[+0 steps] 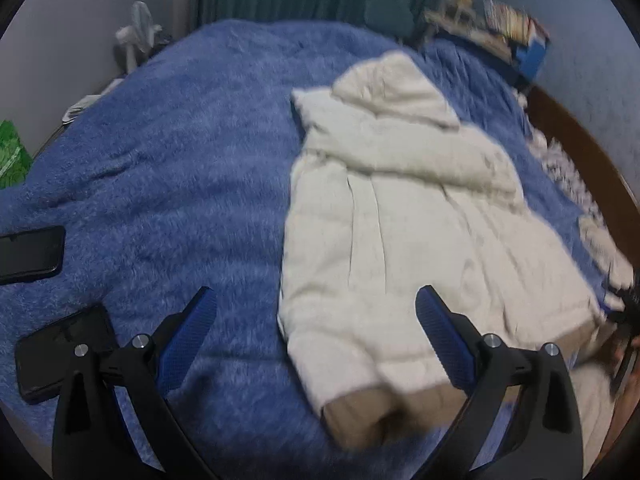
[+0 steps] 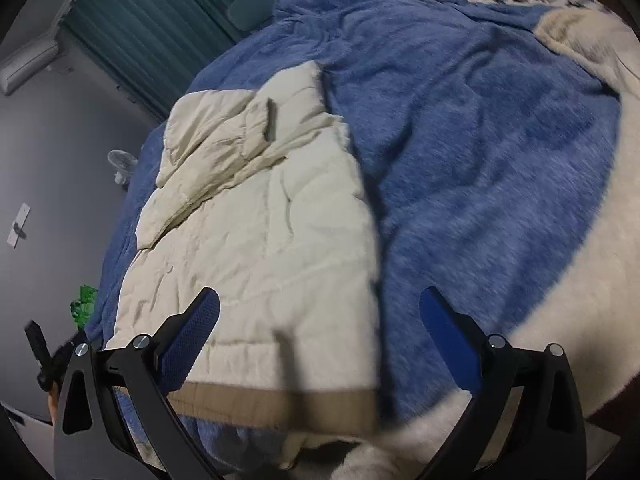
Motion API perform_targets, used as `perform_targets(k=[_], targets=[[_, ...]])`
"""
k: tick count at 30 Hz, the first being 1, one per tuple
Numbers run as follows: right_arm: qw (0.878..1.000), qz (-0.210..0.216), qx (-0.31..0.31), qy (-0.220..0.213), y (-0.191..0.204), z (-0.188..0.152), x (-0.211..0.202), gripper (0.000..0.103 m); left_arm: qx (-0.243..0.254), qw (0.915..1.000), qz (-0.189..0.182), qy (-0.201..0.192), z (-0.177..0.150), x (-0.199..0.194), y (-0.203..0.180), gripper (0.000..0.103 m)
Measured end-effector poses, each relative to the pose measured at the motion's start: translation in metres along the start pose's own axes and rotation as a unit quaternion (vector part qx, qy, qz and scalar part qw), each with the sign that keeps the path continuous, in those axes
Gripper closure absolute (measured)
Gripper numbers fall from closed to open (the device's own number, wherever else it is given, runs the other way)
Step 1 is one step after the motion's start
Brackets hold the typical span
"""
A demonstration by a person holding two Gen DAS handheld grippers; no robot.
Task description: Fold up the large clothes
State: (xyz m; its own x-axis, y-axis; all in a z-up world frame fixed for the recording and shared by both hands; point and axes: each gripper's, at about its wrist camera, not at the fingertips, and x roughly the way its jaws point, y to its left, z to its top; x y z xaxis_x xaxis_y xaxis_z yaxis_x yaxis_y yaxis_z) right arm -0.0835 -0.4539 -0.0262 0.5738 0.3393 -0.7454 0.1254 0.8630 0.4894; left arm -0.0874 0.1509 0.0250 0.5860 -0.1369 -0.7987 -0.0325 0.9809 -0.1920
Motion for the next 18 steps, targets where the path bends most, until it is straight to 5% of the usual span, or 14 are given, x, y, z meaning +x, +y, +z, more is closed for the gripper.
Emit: perform_targets(k=[6, 12, 14, 18], targets=[[0.999, -0.027, -0.04, 0.021, 0.004, -0.002, -0.008, 0.013, 0.018, 0.9971, 0.009, 0.073, -0.015, 0.023, -0.006, 0.01], [0.996, -0.026, -0.049, 0.068, 0.008, -0.011, 0.007, 0.019, -0.007, 0.9911, -0.032, 0.129, -0.021, 0.049, 0.002, 0.013], [0.995, -0.037, -0.057, 0.076, 0.012, -0.014, 0.011, 0.029, -0.018, 0.988, -0.044, 0.147, -0.025, 0.056, 0.005, 0.015], [0.992, -0.056, -0.09, 0.072, 0.025, -0.024, 0.005, 0.042, 0.002, 0.9876, -0.053, 0.148, -0.03, 0.05, -0.003, 0.035]])
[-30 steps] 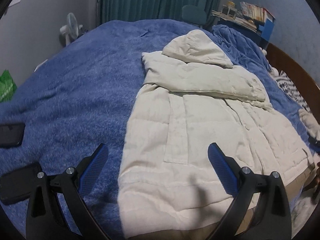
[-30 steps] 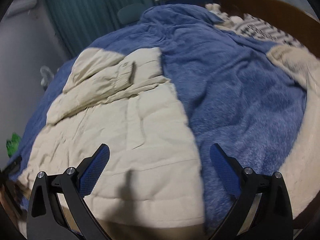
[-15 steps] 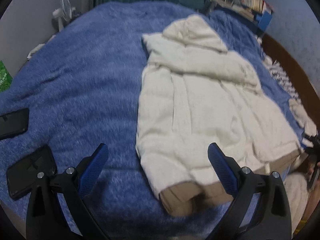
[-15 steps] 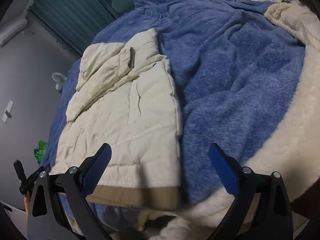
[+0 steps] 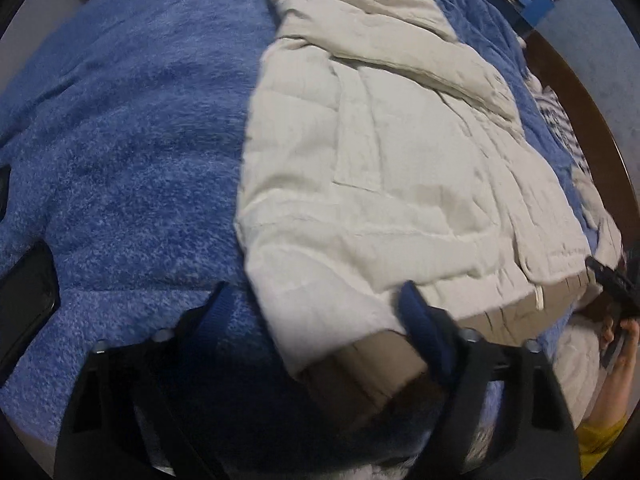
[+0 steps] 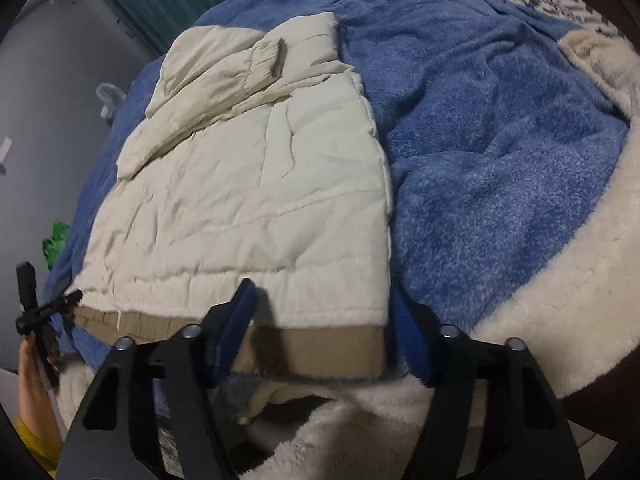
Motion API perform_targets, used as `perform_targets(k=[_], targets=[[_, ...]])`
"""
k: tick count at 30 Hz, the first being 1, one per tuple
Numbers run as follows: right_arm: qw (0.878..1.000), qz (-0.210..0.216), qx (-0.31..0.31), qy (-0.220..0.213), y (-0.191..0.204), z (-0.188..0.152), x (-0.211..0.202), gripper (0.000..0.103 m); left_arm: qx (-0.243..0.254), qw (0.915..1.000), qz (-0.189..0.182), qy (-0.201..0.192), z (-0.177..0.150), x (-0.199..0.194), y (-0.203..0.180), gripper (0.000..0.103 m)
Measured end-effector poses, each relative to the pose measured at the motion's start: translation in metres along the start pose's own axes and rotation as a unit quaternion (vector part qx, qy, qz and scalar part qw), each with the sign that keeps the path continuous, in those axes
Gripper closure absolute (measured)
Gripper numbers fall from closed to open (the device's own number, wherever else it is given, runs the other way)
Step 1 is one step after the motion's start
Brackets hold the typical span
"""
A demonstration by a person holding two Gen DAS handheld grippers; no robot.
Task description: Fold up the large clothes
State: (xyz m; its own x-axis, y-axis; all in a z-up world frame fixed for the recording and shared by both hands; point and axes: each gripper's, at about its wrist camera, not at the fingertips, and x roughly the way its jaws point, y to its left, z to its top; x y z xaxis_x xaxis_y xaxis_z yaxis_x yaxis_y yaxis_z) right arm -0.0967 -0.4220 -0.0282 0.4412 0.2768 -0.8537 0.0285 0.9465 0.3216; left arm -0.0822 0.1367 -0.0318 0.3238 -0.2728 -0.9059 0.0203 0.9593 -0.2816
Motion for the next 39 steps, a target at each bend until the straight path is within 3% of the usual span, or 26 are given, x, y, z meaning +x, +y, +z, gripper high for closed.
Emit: perform_targets(k=[1, 2, 7, 8, 11, 14, 19, 22, 24, 25, 26, 31, 39], targets=[[1.0, -0.003, -0.006, -0.004, 0.002, -0.001, -0.002, 0.044, 0.007, 1.0, -0.006, 0.001, -0.001, -0.001, -0.002, 0.045], [1.0, -0.003, -0.009, -0.007, 0.003, -0.002, -0.004, 0.046, 0.014, 0.9998, -0.01, 0.0, -0.002, -0.001, -0.005, 0.047], [0.999, 0.01, -0.003, 0.037, -0.001, 0.002, 0.019, 0.04, 0.008, 0.9997, -0.018, 0.018, -0.001, 0.008, -0.005, 0.048], [0.999, 0.011, 0.008, 0.031, -0.003, 0.004, 0.018, 0.044, 0.006, 0.9996, -0.021, 0.019, -0.001, 0.009, -0.004, 0.049], [0.998, -0.033, -0.042, -0.041, 0.021, -0.002, -0.007, 0.057, 0.012, 0.9996, -0.022, 0.013, -0.002, 0.006, -0.006, 0.053], [0.992, -0.043, -0.085, -0.084, 0.04, -0.007, -0.025, 0.055, 0.028, 0.9995, -0.008, 0.006, -0.003, 0.004, -0.011, 0.055], [0.999, -0.021, -0.039, -0.021, 0.02, 0.002, 0.0, 0.052, 0.024, 0.9996, -0.011, 0.011, -0.001, 0.006, -0.009, 0.055], [1.0, 0.022, 0.014, 0.011, 0.001, 0.006, 0.015, 0.051, 0.021, 0.9996, -0.015, 0.013, -0.001, 0.006, -0.007, 0.055], [0.998, 0.05, 0.036, 0.014, -0.007, 0.009, 0.019, 0.057, 0.02, 0.9995, -0.017, 0.015, 0.0, 0.007, -0.007, 0.056], [0.997, 0.06, 0.04, 0.003, -0.008, 0.01, 0.016, 0.08, 0.018, 0.9995, -0.022, 0.013, 0.0, 0.006, -0.006, 0.06], [0.997, 0.064, 0.037, -0.009, -0.005, 0.01, 0.013, 0.087, 0.016, 0.9994, -0.029, 0.009, 0.0, 0.004, -0.006, 0.062], [0.995, 0.057, -0.011, -0.083, 0.019, 0.007, -0.018, 0.093, 0.033, 0.9985, -0.034, -0.027, 0.005, -0.014, -0.014, 0.078], [0.989, 0.094, -0.014, -0.116, 0.025, 0.048, -0.048, 0.094, 0.048, 0.994, -0.059, -0.079, 0.045, -0.055, -0.035, 0.086]])
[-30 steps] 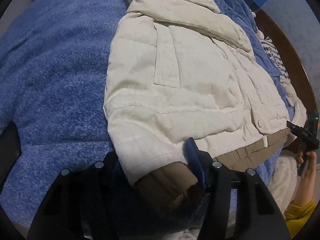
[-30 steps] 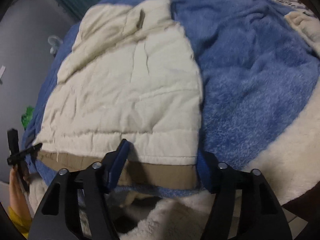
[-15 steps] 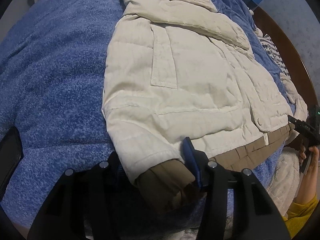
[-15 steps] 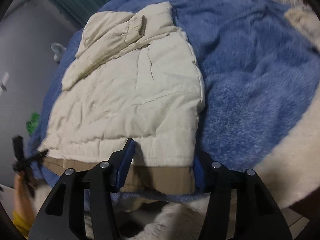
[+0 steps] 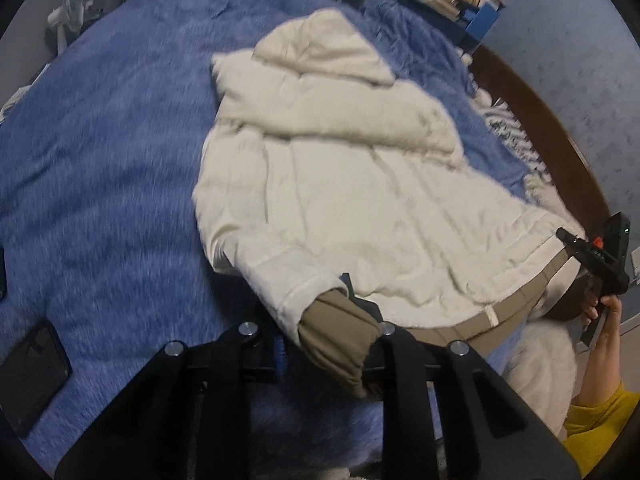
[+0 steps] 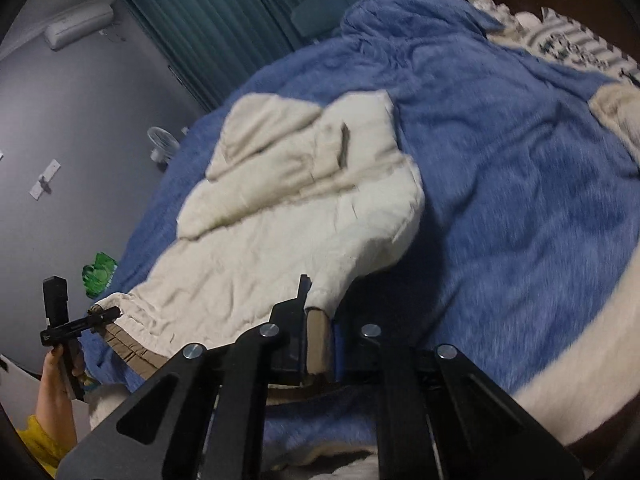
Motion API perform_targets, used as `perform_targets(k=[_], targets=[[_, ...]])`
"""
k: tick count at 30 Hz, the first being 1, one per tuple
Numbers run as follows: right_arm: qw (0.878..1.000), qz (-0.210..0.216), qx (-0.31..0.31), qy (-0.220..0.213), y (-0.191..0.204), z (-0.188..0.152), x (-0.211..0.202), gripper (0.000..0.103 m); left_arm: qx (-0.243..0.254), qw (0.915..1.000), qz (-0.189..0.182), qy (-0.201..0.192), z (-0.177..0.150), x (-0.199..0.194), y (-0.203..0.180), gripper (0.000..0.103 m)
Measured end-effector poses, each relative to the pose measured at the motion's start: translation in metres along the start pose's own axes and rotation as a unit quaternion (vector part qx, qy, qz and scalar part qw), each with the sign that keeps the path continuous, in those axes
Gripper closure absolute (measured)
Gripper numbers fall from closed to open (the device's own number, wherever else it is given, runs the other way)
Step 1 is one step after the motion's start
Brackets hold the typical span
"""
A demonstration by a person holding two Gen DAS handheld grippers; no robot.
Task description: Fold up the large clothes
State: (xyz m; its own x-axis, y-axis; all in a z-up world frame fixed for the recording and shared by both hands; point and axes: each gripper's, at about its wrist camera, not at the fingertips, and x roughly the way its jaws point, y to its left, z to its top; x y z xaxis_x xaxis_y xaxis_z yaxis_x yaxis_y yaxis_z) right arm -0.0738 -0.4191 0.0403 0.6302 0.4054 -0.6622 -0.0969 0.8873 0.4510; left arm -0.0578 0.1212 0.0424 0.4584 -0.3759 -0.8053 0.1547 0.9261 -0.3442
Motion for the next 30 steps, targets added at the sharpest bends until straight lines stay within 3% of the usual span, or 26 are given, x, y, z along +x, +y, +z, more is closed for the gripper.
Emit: perform_targets(k=[9, 15, 25, 30], targets=[[0.999, 0.011, -0.027, -0.046, 0.022, 0.103, 0.023, 0.095, -0.007, 0.9977, -0.016, -0.065, 0.095, -0.015, 0.007, 0.092], [0.998, -0.003, -0.024, -0.056, 0.026, 0.18, 0.074, 0.095, -0.02, 0.9971, -0.014, -0.072, 0.163, 0.006, 0.024, 0.092], [0.995, -0.068, -0.001, -0.067, 0.018, 0.268, 0.195, 0.095, -0.047, 0.9955, 0.024, -0.078, 0.275, 0.086, 0.056, 0.092], [0.993, -0.091, 0.062, -0.051, -0.008, 0.292, 0.262, 0.094, -0.081, 0.9941, 0.055, -0.046, 0.322, 0.148, 0.078, 0.085]])
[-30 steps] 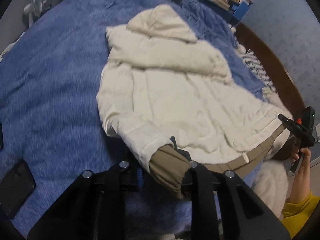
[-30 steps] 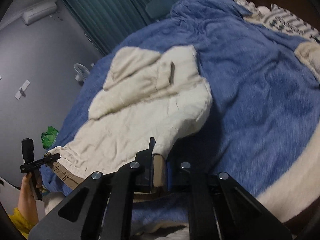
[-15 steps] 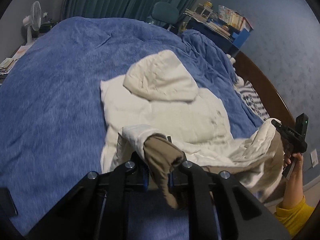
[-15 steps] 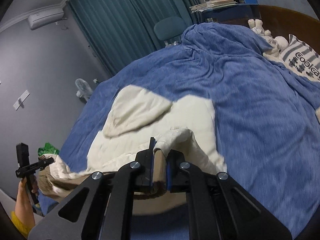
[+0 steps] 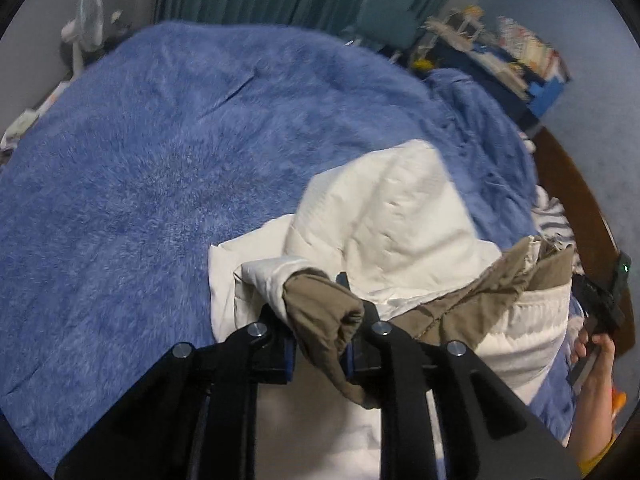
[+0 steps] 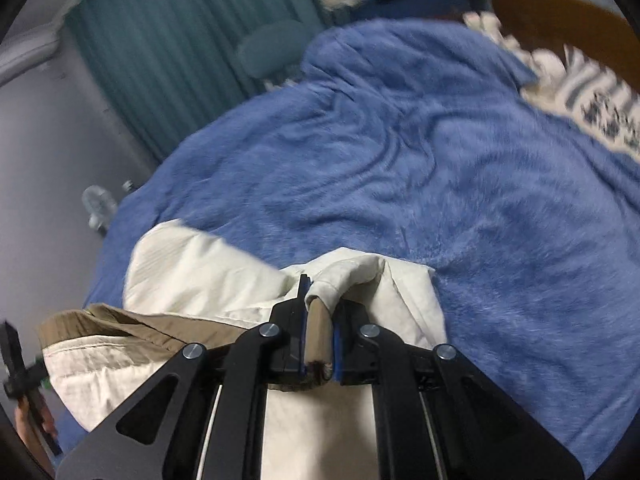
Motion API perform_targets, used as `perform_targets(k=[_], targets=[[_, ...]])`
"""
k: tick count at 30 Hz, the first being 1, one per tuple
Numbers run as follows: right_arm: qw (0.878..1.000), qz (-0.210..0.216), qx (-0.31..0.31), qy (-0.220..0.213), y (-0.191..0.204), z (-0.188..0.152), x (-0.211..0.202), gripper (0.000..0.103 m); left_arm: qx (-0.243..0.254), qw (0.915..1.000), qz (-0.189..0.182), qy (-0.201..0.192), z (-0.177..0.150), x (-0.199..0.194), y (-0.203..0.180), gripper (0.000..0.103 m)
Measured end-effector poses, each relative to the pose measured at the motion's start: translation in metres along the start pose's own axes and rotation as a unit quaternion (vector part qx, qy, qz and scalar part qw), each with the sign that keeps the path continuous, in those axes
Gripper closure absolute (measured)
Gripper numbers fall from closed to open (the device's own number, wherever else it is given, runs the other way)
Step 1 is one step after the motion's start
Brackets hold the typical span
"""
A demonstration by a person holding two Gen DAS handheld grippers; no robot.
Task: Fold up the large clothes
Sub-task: 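Lift the hem with both grippers and fold it up over the hood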
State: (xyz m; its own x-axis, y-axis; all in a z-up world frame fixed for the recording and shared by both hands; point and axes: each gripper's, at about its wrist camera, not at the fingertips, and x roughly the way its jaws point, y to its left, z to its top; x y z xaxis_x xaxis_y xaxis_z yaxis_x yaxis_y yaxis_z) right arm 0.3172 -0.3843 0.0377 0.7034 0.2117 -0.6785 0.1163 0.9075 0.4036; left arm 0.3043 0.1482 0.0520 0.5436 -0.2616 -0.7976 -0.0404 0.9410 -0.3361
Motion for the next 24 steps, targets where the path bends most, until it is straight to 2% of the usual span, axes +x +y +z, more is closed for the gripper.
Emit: perform_targets(k=[3, 6, 8, 9, 10, 11, 12, 13, 14, 16, 18, 20, 24], targets=[[0.999, -0.013, 0.029, 0.015, -0.01, 0.0, 0.035, 0.094, -0.032, 0.9994, -0.002, 0.012, 0.015, 0.033, 0.014, 0.084], [0.999, -0.028, 0.028, 0.025, -0.013, -0.005, 0.058, 0.094, -0.066, 0.9976, -0.011, 0.021, 0.017, 0.059, 0.027, 0.083], [0.999, -0.032, 0.015, 0.032, -0.011, -0.011, 0.068, 0.09, -0.09, 0.9953, -0.011, 0.033, 0.013, 0.07, 0.031, 0.077], [0.999, -0.03, 0.008, 0.034, -0.01, -0.012, 0.07, 0.087, -0.093, 0.9951, -0.015, 0.029, 0.01, 0.071, 0.03, 0.071], [0.999, -0.029, -0.003, 0.033, -0.008, -0.016, 0.069, 0.083, -0.094, 0.995, -0.024, 0.021, 0.008, 0.068, 0.028, 0.061], [0.999, -0.024, -0.011, 0.032, -0.006, -0.018, 0.065, 0.07, -0.094, 0.995, -0.033, 0.012, 0.007, 0.064, 0.027, 0.057], [0.999, -0.013, -0.017, 0.03, -0.004, -0.02, 0.059, 0.061, -0.092, 0.9948, -0.043, 0.003, 0.006, 0.058, 0.025, 0.044], [0.999, -0.008, -0.024, 0.024, -0.001, -0.02, 0.052, 0.045, -0.091, 0.9943, -0.054, -0.013, 0.005, 0.047, 0.023, 0.036], [0.999, 0.001, -0.043, 0.009, 0.006, -0.023, 0.037, 0.036, -0.086, 0.9944, -0.055, -0.028, 0.002, 0.036, 0.02, 0.033], [0.998, 0.015, -0.066, -0.003, 0.015, -0.028, 0.016, 0.034, -0.068, 0.9945, -0.048, -0.063, -0.005, 0.01, 0.013, 0.012], [0.996, 0.031, -0.086, -0.009, 0.025, -0.042, -0.009, 0.033, -0.037, 0.9945, -0.046, -0.087, -0.022, -0.014, 0.0, 0.011], [0.992, 0.049, -0.118, -0.013, 0.036, -0.065, -0.034, 0.025, -0.007, 0.9949, -0.043, -0.092, -0.044, -0.028, -0.014, 0.008], [0.983, 0.058, -0.175, -0.012, 0.05, -0.117, -0.066, 0.024, 0.059, 0.9952, -0.025, -0.074, -0.105, -0.03, -0.043, 0.008]])
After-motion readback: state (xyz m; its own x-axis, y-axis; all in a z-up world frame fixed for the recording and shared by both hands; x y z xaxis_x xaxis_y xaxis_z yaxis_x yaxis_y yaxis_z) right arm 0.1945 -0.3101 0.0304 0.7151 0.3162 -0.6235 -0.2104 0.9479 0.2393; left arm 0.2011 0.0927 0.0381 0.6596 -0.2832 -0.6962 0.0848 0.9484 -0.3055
